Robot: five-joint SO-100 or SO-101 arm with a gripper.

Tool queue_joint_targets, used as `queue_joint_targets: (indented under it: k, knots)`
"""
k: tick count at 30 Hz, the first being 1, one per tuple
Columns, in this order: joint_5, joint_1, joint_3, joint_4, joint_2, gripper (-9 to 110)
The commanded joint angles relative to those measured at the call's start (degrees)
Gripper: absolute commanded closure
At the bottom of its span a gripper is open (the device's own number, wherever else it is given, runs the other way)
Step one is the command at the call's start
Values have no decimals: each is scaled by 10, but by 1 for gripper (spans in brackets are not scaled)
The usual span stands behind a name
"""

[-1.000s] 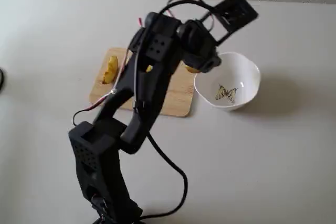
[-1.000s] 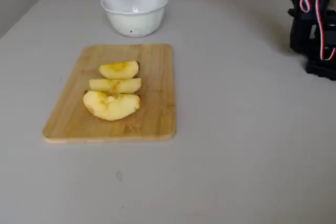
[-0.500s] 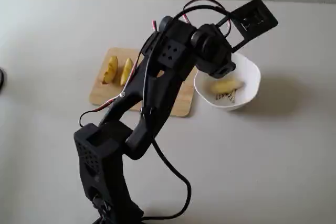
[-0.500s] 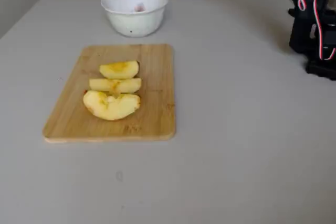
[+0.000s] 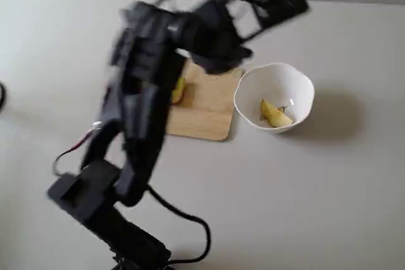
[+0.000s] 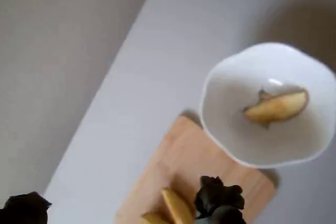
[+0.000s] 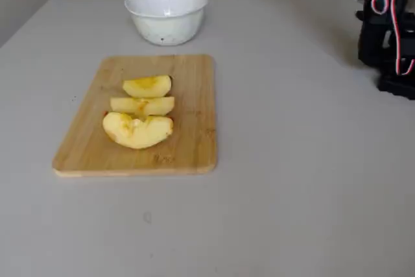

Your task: Pick up the rightmost apple slice from the cutting board and place it into the bowl

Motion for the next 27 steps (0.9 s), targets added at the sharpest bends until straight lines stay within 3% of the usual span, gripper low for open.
queue_joint_targets:
  k: [1, 5, 8, 14, 18, 27]
  knots:
    - [92, -107, -37, 77, 214, 70]
    - [158, -180, -6, 148, 314, 86]
    - [198, -215, 157, 118, 454, 100]
    - [288, -226, 570, -27, 770, 101]
    - [294, -221, 820, -96, 953, 101]
    - [339, -174, 1103, -116, 998, 101]
